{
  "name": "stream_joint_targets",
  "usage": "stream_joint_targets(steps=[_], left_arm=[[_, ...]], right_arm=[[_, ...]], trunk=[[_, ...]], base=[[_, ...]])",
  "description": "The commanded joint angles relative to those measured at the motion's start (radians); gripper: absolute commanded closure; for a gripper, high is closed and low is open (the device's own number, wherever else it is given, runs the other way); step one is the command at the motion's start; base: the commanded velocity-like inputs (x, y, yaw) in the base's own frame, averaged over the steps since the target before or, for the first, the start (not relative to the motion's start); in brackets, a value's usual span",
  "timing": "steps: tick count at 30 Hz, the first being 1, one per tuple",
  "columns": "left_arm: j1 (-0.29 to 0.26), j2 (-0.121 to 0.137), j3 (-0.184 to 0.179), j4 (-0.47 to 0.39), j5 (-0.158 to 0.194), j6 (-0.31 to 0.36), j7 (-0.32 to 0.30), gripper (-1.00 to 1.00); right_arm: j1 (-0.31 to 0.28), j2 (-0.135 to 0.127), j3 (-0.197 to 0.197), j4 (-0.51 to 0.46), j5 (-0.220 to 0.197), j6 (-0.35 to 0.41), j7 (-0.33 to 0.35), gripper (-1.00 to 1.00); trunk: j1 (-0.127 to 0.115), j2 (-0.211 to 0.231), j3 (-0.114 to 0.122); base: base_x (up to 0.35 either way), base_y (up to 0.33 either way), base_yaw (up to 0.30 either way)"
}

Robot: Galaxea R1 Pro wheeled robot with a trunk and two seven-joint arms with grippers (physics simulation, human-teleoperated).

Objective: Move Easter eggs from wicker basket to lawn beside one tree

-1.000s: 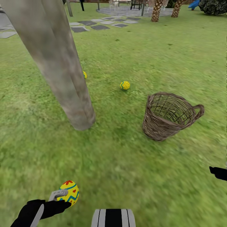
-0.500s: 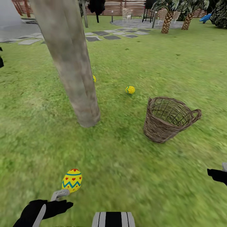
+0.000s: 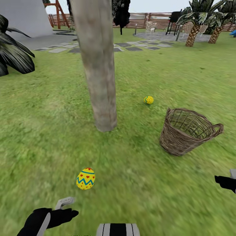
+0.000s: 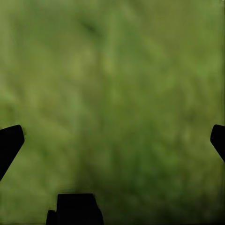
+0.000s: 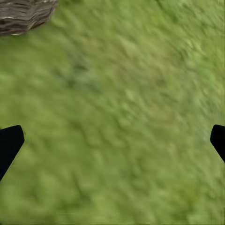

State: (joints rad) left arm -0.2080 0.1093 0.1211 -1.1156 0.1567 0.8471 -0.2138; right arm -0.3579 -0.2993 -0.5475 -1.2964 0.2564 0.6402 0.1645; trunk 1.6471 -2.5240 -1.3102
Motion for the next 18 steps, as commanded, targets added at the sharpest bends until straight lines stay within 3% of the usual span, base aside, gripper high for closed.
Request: stream_joint_targets(steps=[1, 6, 18], left_arm=[[-0.001, 0.0, 0.003, -0.003, 0.005, 0.006, 0.0, -1.0], [-0.001, -0.001, 0.001, -0.005, 0.003, 0.006, 0.001, -1.0], [-0.001, -0.002, -0.001, -0.004, 0.003, 0.006, 0.002, -1.0]], right_arm=[[0.0, 0.0, -0.001, -0.001, 0.01, 0.004, 0.009, -1.0], [0.0, 0.0, -0.001, -0.001, 0.01, 0.004, 0.009, -1.0], [0.0, 0.002, 0.0, -0.001, 0.01, 0.004, 0.009, -1.0]], trunk=[[-0.001, 0.0, 0.003], [-0.003, 0.001, 0.023], [-0.008, 0.004, 0.069]], base=[[-0.037, -0.028, 0.291], [-0.161, -0.191, 0.292], [-0.178, -0.309, 0.291]])
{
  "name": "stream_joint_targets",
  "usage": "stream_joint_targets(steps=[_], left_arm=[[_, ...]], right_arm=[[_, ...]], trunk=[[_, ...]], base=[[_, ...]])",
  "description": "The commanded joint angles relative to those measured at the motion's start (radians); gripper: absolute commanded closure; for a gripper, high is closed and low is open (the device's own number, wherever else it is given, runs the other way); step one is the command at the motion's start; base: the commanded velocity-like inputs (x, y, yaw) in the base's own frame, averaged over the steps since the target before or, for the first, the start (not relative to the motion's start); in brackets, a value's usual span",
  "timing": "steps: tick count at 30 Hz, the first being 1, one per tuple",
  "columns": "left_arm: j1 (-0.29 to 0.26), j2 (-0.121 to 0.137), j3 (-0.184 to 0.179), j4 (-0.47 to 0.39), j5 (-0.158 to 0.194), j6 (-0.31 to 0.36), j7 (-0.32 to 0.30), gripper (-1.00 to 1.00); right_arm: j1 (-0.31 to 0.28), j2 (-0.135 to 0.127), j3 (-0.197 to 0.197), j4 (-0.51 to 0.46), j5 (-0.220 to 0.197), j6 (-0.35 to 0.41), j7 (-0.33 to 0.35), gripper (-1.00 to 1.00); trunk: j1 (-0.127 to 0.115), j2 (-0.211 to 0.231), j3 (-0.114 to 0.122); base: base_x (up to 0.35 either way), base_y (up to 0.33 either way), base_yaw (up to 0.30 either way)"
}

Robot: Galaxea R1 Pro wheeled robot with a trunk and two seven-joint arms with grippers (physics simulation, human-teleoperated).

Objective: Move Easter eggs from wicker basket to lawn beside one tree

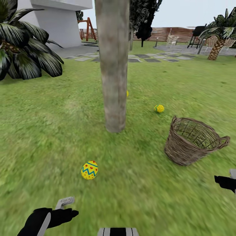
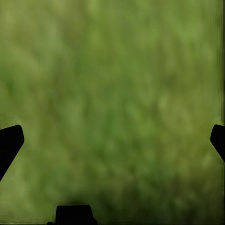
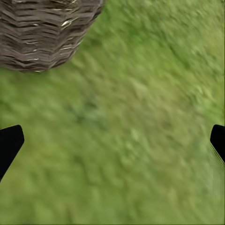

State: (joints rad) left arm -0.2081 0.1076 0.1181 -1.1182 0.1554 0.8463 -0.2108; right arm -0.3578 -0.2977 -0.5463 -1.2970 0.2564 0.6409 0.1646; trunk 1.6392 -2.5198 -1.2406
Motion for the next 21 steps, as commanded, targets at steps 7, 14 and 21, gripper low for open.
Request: stream_joint_targets(steps=[7, 14, 21], left_arm=[[-0.001, 0.0, 0.003, -0.001, 0.004, 0.007, -0.001, -1.0], [-0.001, 0.0, 0.003, 0.004, 0.002, 0.007, -0.001, -1.0], [-0.001, -0.001, 0.002, 0.009, 0.001, 0.007, 0.002, -1.0]], right_arm=[[0.0, 0.0, -0.001, -0.001, 0.01, 0.005, 0.009, -1.0], [0.0, 0.0, -0.001, -0.001, 0.01, 0.005, 0.009, -1.0], [0.0, 0.0, -0.001, -0.001, 0.009, 0.005, 0.009, -1.0]], trunk=[[-0.004, 0.001, 0.026], [-0.007, 0.003, 0.053], [-0.01, 0.005, 0.081]], base=[[-0.162, -0.317, 0.291], [-0.13, -0.317, 0.291], [-0.105, -0.319, 0.279]])
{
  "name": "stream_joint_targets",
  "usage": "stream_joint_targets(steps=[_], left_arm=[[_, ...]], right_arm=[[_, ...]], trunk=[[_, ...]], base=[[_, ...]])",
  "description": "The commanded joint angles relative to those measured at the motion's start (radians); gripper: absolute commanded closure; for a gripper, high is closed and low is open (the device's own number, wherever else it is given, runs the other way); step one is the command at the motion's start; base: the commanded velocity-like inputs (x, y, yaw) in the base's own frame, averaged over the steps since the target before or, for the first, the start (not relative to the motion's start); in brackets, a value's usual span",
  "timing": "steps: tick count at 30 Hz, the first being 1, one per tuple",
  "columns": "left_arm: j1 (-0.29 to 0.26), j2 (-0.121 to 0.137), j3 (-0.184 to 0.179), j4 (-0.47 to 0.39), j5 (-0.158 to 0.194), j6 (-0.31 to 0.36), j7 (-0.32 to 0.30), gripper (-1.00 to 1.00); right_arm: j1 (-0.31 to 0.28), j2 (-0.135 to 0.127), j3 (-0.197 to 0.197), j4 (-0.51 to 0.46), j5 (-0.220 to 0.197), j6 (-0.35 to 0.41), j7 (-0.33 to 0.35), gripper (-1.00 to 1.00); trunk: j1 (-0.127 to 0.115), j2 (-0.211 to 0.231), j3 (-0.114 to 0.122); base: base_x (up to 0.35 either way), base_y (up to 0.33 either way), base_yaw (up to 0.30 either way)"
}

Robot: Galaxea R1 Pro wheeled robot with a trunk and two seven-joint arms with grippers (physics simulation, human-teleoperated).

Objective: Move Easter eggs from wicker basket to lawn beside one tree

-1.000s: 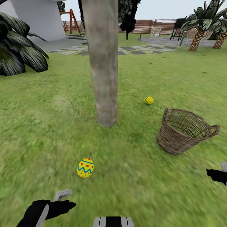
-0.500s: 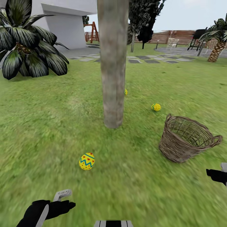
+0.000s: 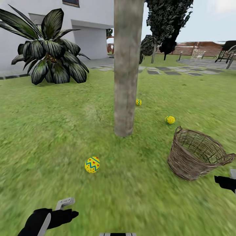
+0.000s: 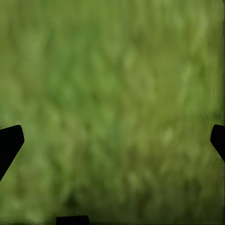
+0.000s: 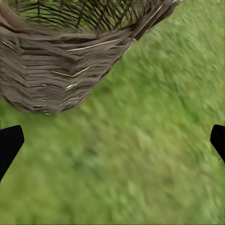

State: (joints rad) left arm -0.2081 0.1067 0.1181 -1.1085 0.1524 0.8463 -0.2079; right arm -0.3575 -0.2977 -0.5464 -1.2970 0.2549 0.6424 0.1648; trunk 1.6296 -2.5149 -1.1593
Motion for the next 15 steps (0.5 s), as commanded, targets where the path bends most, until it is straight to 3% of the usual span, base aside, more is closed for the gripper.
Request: stream_joint_targets(steps=[1, 15], left_arm=[[-0.001, -0.001, 0.002, -0.001, 0.004, 0.007, -0.001, -1.0], [-0.001, -0.015, 0.002, 0.0, 0.003, 0.007, -0.001, -1.0]], right_arm=[[0.0, 0.0, -0.001, -0.001, 0.01, 0.003, 0.009, -1.0], [0.0, 0.001, -0.001, -0.001, 0.01, 0.003, 0.009, -1.0]], trunk=[[-0.001, 0.0, 0.003], [-0.007, 0.003, 0.057]], base=[[-0.104, -0.32, 0.268], [-0.104, -0.32, 0.267]])
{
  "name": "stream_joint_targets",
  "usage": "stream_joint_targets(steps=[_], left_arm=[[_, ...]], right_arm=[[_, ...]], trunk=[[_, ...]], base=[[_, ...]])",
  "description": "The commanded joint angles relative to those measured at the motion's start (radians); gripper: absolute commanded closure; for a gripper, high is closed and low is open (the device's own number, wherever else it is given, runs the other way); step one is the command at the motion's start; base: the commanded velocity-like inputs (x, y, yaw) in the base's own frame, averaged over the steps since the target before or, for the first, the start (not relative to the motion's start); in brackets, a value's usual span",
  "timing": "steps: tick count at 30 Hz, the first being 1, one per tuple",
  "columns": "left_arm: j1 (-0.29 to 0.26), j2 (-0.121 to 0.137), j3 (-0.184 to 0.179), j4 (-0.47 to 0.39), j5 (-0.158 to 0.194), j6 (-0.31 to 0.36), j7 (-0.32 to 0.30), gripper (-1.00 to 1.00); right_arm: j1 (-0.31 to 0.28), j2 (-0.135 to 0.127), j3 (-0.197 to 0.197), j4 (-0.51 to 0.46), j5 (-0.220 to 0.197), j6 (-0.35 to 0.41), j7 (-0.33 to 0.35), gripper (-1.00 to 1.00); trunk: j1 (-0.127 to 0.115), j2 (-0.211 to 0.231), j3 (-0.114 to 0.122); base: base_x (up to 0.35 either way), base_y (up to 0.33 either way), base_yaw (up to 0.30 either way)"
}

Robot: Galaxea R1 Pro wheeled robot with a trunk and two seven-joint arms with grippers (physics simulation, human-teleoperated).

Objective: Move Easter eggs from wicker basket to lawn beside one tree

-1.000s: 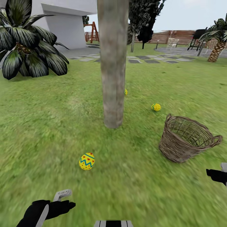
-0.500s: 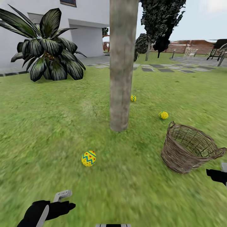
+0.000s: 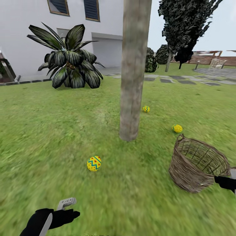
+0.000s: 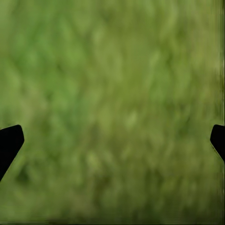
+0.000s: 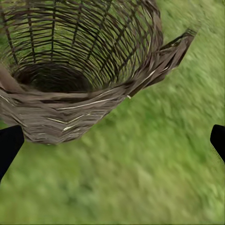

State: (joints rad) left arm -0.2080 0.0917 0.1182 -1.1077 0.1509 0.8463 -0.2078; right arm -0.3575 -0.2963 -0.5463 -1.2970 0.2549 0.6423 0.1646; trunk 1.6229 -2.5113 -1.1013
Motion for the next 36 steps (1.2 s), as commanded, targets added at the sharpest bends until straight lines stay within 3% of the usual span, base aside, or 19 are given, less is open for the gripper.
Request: stream_joint_targets(steps=[1, 12, 15, 21, 36], left_arm=[[-0.001, -0.001, 0.001, -0.001, 0.004, 0.007, -0.001, -1.0], [-0.001, -0.001, 0.002, 0.0, 0.004, 0.007, -0.001, -1.0], [-0.001, -0.002, 0.001, 0.009, 0.005, 0.007, -0.001, -1.0], [-0.001, -0.003, -0.019, 0.036, 0.005, 0.006, -0.001, -1.0], [-0.001, -0.006, -0.019, 0.073, 0.008, 0.005, -0.001, -1.0]], right_arm=[[0.0, 0.0, -0.001, -0.001, 0.01, 0.003, 0.009, -1.0], [0.0, 0.001, -0.001, -0.001, 0.011, 0.003, 0.009, -1.0], [0.0, 0.024, -0.002, -0.003, 0.012, 0.003, 0.009, -1.0], [0.0, 0.029, -0.003, -0.003, 0.012, 0.003, 0.009, -1.0], [0.0, 0.03, -0.002, -0.002, 0.012, 0.003, 0.009, -1.0]], trunk=[[-0.001, 0.0, 0.003], [-0.006, 0.002, 0.046], [-0.007, 0.003, 0.057], [-0.01, 0.005, 0.08], [-0.017, 0.008, 0.138]], base=[[-0.104, -0.32, 0.267], [-0.104, -0.32, 0.267], [-0.104, -0.321, 0.24], [-0.104, -0.321, 0.041], [-0.044, -0.282, 0.001]])
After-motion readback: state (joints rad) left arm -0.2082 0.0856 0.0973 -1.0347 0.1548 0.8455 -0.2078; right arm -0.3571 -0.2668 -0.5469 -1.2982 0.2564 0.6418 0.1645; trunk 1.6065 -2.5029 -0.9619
